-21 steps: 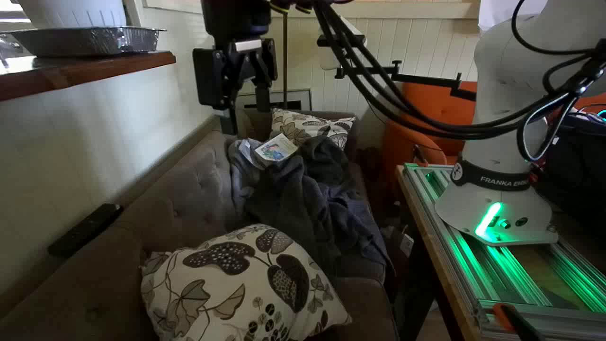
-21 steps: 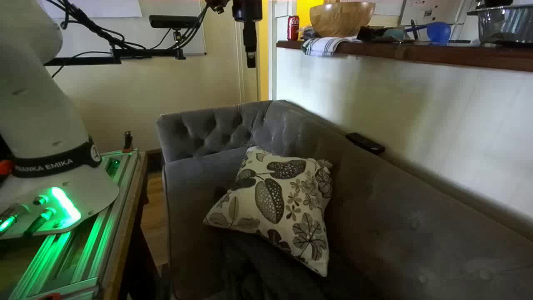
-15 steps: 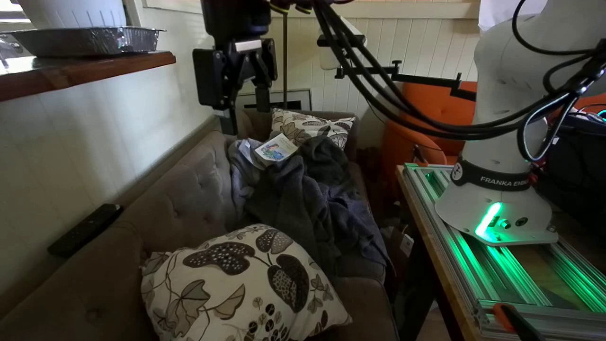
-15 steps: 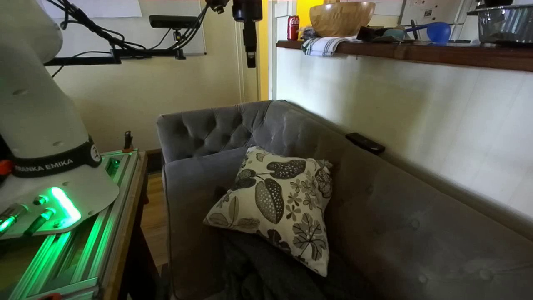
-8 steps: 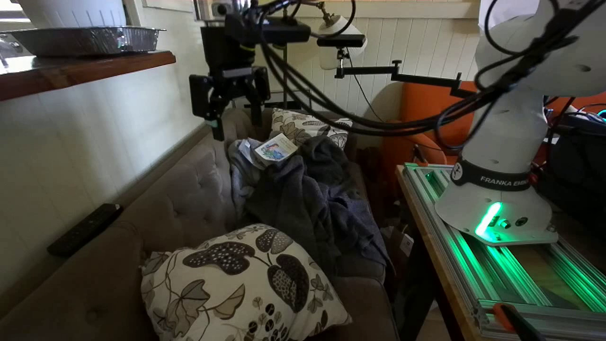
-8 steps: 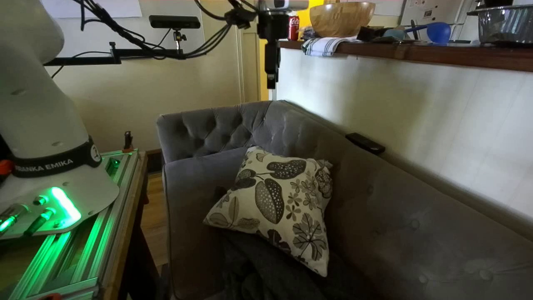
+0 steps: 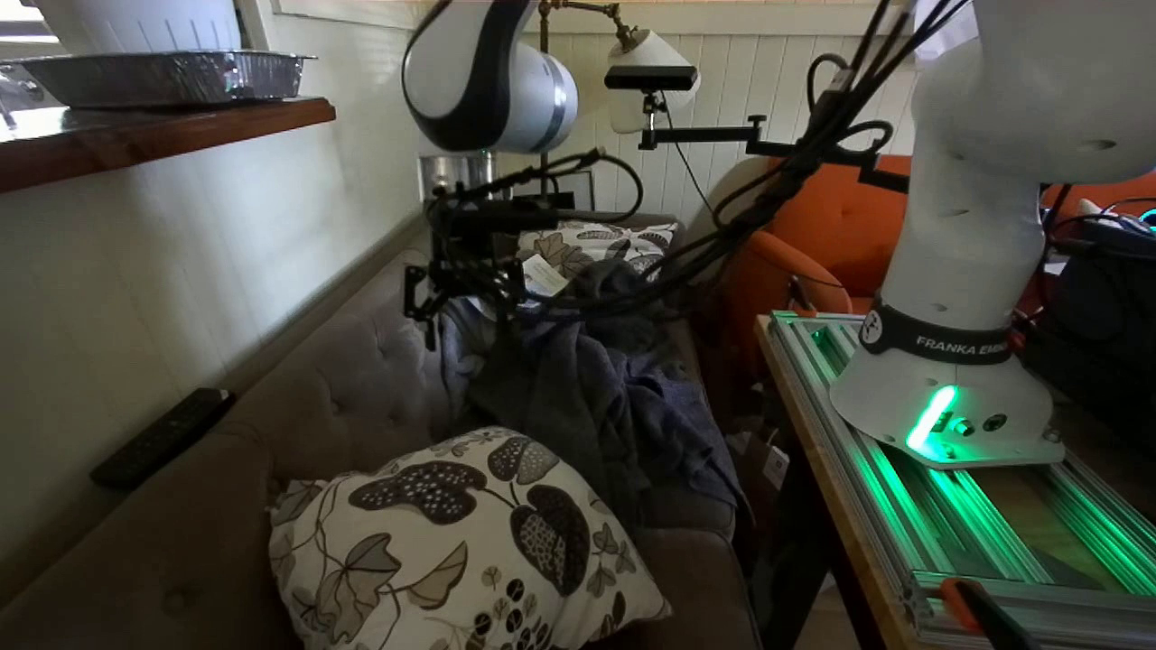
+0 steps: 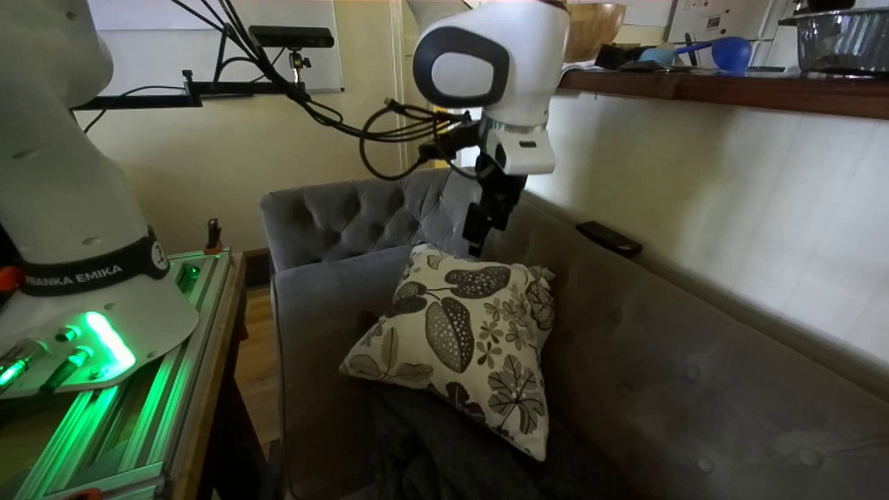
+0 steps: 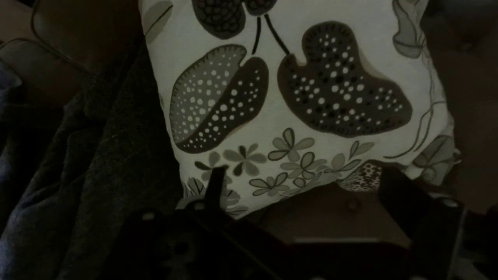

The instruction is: Move the pillow on the left slightly to the left

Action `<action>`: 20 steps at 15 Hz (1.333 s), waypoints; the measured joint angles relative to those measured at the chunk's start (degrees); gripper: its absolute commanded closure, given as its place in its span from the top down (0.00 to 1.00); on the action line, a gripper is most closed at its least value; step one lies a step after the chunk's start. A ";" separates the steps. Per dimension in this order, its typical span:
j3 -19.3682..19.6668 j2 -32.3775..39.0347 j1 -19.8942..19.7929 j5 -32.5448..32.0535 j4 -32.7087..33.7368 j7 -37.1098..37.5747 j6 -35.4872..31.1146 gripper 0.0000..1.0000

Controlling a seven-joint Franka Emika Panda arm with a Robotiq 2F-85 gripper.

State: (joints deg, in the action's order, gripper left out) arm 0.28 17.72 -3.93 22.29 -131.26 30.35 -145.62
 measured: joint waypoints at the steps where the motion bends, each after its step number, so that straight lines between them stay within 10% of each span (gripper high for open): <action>1: 0.02 2.35 -1.23 4.36 0.09 -2.37 -1.84 1.00; 4: -0.09 8.58 -5.50 13.28 0.85 -8.32 -5.03 1.00; 20: 3.92 30.09 -11.40 15.90 18.69 -6.37 -2.05 1.00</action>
State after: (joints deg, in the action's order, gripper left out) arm 4.20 47.81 -15.34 38.19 -112.58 23.98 -147.66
